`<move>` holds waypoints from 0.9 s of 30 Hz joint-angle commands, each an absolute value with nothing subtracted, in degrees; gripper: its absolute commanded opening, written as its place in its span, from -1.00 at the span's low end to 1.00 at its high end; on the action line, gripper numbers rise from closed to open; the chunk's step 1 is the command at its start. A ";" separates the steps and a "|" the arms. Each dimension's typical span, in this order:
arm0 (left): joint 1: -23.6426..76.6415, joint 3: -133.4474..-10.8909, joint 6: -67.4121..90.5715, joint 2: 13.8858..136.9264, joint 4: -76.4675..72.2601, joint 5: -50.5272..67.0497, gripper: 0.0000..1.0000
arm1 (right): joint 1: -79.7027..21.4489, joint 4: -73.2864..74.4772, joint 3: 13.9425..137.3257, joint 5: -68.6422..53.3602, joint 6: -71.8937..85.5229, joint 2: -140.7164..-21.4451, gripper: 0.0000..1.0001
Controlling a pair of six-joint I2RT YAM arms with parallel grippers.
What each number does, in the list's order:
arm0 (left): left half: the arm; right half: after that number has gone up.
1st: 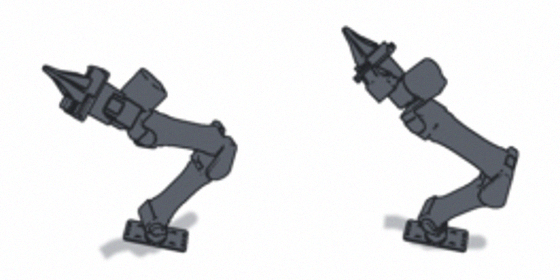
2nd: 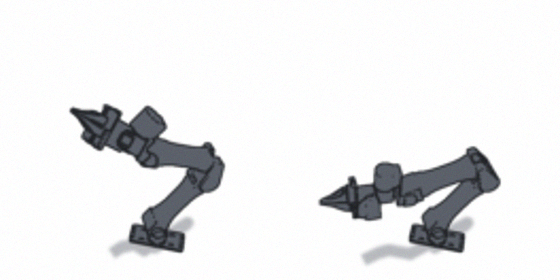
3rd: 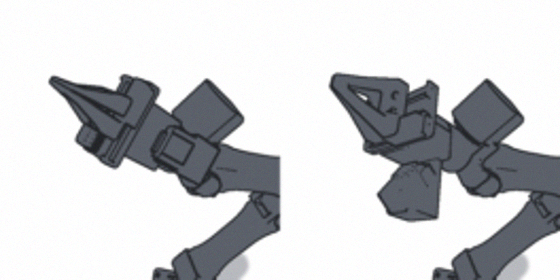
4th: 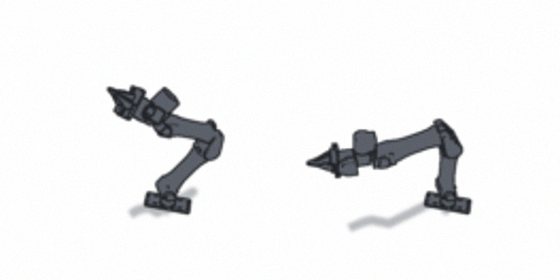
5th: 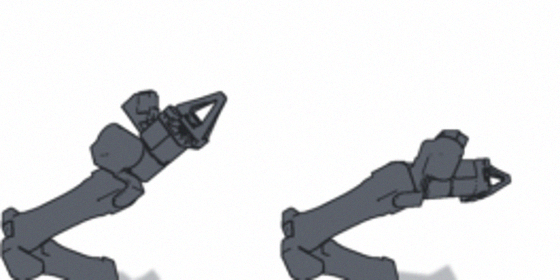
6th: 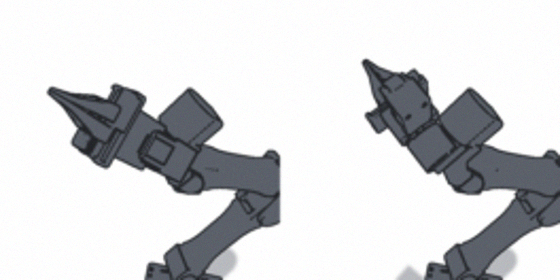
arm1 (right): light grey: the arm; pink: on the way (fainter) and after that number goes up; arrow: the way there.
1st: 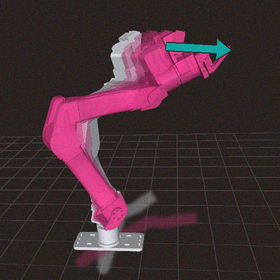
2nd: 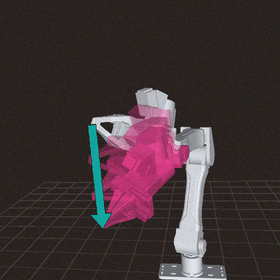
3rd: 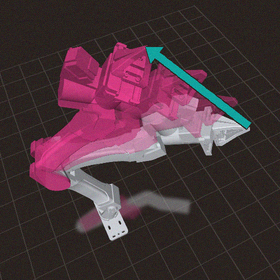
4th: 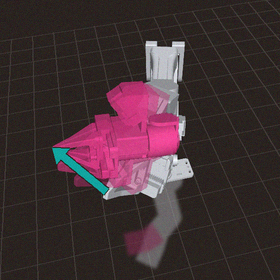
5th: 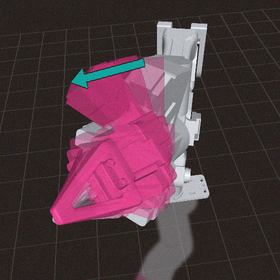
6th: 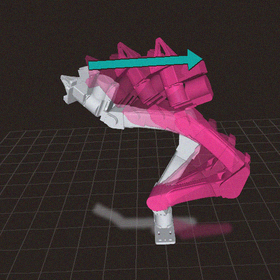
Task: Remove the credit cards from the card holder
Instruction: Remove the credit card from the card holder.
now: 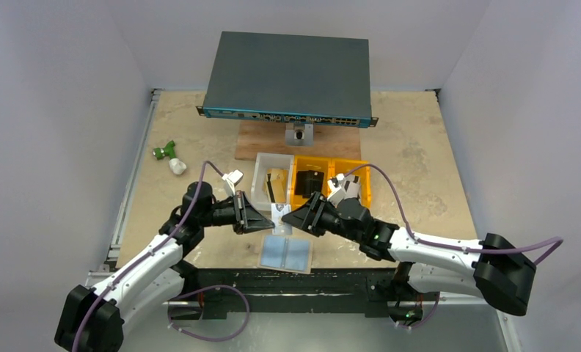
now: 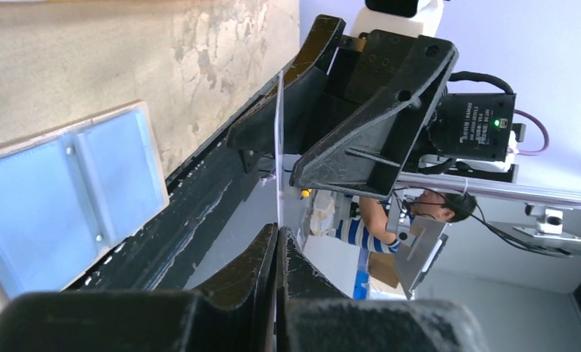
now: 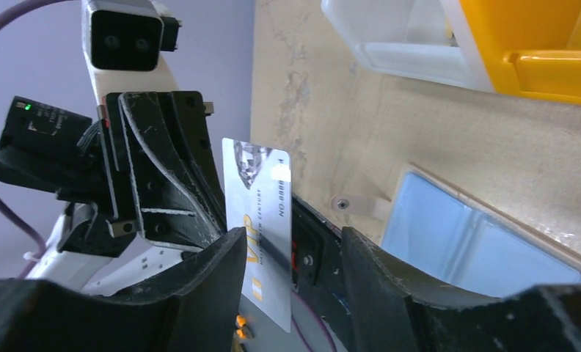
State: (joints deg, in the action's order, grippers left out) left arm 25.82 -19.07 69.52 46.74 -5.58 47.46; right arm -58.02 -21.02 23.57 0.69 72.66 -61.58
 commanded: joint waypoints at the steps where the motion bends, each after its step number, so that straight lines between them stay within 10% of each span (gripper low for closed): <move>1: 25.31 -18.02 72.93 47.67 -13.77 51.10 -1.00 | -57.52 -29.90 22.67 -2.52 74.90 -62.27 -0.09; 12: 25.26 -18.60 70.49 50.35 -13.52 54.01 -1.00 | -57.04 -30.36 23.10 -3.99 74.49 -62.63 -1.00; 20: 25.30 -24.04 59.29 46.45 5.27 49.34 0.26 | -56.98 -13.68 27.24 1.63 69.73 -58.13 -1.00; 27: 25.31 -30.53 49.17 45.53 22.10 42.58 0.53 | -55.96 10.02 34.04 15.88 65.34 -51.05 -1.00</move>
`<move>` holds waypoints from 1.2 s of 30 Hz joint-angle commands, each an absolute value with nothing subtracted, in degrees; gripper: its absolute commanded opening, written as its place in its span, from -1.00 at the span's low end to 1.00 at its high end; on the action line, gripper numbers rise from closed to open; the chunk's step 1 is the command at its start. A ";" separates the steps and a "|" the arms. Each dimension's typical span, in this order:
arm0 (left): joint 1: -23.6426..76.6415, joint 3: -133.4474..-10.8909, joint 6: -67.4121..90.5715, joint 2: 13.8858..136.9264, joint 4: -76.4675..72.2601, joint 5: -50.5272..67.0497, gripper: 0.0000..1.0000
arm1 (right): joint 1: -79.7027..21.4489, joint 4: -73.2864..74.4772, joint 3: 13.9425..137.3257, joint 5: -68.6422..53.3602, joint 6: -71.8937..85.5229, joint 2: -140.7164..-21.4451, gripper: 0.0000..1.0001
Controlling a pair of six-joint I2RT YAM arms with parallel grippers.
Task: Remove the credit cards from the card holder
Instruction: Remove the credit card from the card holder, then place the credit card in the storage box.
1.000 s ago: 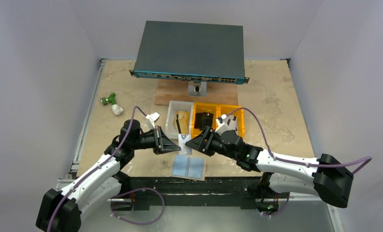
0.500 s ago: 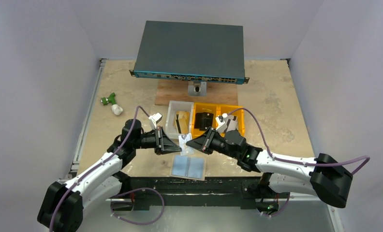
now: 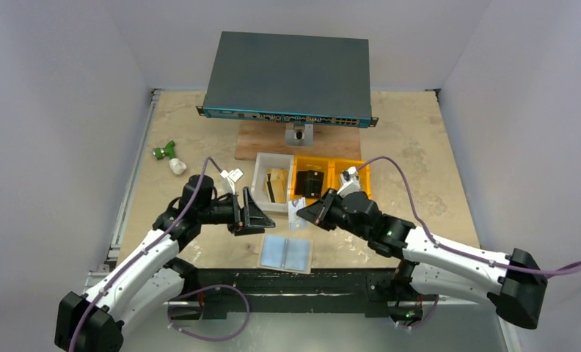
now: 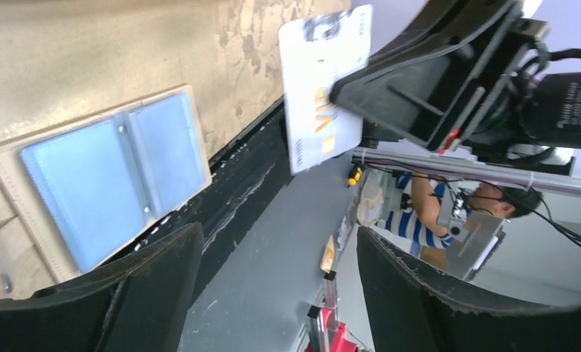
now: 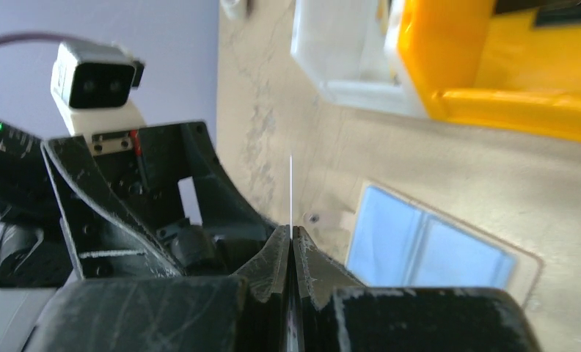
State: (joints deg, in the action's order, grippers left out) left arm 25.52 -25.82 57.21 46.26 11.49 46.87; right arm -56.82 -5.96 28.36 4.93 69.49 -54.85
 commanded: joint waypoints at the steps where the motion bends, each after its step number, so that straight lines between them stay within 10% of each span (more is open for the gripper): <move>1: 25.30 -31.11 48.40 45.65 23.32 42.01 0.53 | -55.68 13.89 35.51 18.48 64.81 -50.52 -1.00; 11: 25.40 -32.85 46.14 46.23 25.92 42.10 0.55 | -51.41 46.68 51.64 42.31 61.08 -62.05 -1.00; 36: 25.36 -33.57 45.63 44.61 29.67 42.68 0.55 | -46.77 50.45 64.48 59.54 57.48 -93.17 -1.00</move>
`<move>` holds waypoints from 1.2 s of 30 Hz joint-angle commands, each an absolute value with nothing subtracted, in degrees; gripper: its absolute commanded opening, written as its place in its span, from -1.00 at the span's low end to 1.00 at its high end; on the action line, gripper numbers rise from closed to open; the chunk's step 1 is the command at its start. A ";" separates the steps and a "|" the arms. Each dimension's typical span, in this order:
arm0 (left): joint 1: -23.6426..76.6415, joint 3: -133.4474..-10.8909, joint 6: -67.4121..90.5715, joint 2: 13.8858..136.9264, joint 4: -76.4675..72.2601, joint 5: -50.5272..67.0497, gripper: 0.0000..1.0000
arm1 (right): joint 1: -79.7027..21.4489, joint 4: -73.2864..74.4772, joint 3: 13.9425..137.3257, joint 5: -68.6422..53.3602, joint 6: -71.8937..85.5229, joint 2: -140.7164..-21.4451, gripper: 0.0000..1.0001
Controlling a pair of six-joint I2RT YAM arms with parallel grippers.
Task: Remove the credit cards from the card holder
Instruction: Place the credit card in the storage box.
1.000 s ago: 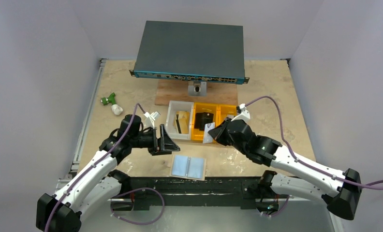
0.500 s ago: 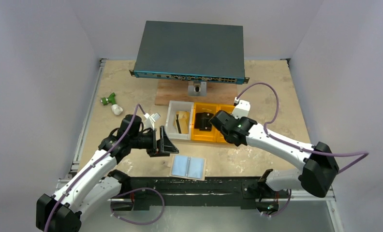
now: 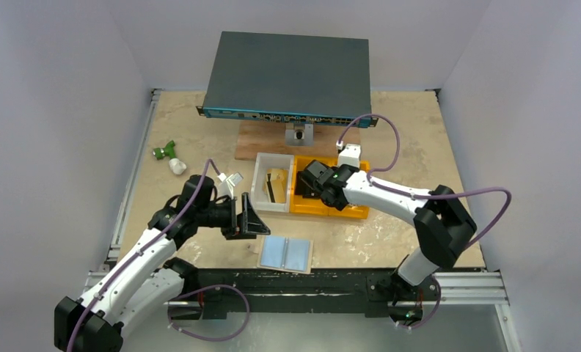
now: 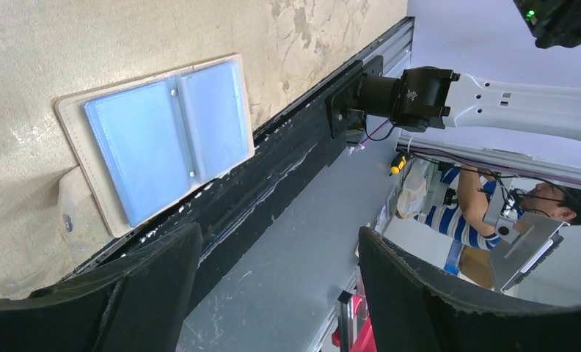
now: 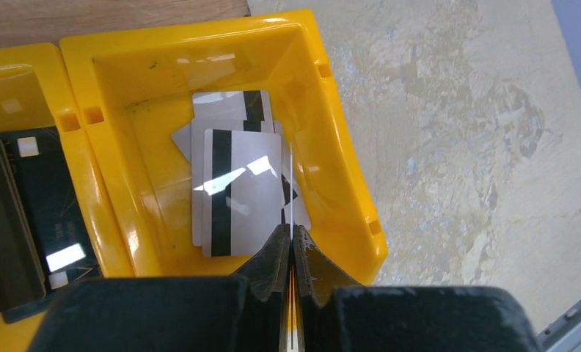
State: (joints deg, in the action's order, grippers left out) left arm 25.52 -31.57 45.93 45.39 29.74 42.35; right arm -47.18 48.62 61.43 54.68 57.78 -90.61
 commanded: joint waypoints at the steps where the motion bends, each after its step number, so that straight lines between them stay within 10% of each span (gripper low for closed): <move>1: 25.38 -33.57 45.74 44.57 29.57 42.78 0.55 | -46.76 50.81 64.85 59.62 57.48 -94.26 -1.00; 5: 25.38 -33.77 45.92 44.35 29.72 42.93 0.55 | -46.67 51.13 65.75 59.68 57.47 -97.42 -0.97; 10: 25.35 -33.11 46.18 43.88 29.95 42.78 0.55 | -46.66 50.61 67.06 58.27 56.23 -97.77 -0.12; 16: 25.49 -32.22 46.32 43.97 30.09 42.43 0.56 | -46.76 46.77 67.33 53.24 51.97 -93.63 0.29; 25: 29.62 -32.29 46.99 44.36 30.28 36.95 0.56 | -46.76 42.68 65.69 43.84 48.67 -83.12 0.46; 36: 57.60 -40.77 48.85 57.94 34.35 5.62 0.33 | -46.76 34.96 55.05 31.37 50.46 -64.53 0.52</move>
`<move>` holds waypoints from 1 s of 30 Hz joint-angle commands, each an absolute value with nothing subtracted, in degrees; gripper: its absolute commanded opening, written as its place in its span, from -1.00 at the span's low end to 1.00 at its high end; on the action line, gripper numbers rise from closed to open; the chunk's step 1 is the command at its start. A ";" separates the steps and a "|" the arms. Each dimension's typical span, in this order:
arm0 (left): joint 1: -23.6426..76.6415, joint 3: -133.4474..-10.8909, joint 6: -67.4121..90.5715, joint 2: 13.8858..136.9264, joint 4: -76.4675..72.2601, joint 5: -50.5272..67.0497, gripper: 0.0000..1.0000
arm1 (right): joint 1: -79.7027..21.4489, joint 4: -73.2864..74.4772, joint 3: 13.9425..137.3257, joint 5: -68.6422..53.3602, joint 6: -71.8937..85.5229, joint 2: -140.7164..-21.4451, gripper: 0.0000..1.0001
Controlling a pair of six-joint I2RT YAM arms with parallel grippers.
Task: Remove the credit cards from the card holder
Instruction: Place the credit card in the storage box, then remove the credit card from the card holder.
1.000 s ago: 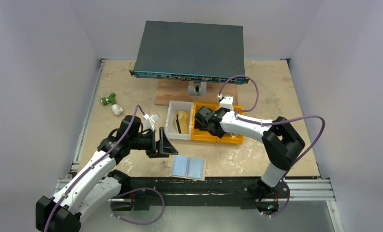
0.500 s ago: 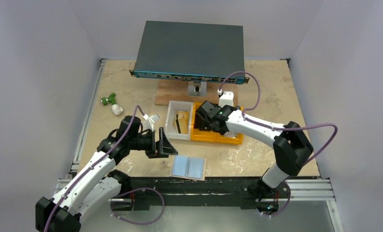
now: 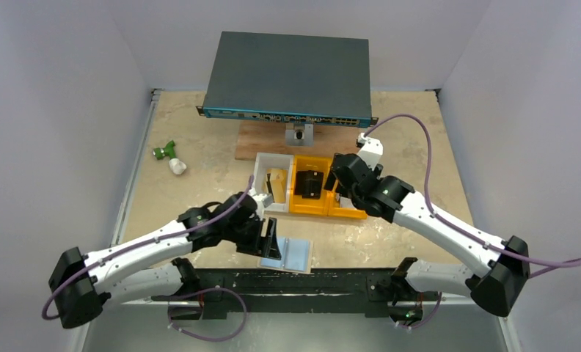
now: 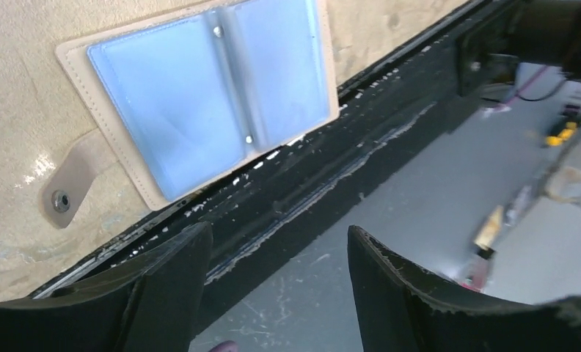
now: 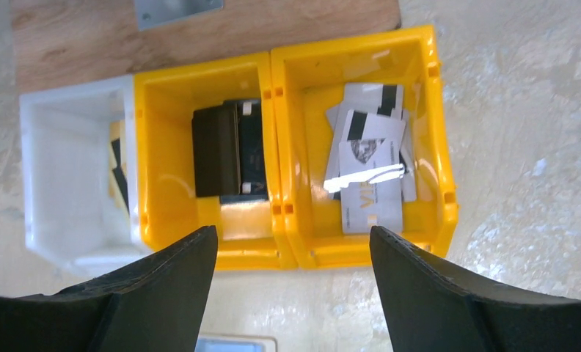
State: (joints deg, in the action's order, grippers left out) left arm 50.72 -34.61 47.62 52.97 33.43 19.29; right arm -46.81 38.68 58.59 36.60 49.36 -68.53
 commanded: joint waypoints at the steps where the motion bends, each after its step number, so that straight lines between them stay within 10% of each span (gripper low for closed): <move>1: 59.82 -42.18 48.97 60.06 34.66 3.20 0.32 | -46.76 34.82 54.19 31.01 50.87 -63.64 0.52; 30: 75.85 -63.42 48.69 104.26 42.20 -15.84 -0.13 | -46.76 33.51 42.75 27.02 54.12 -52.98 0.51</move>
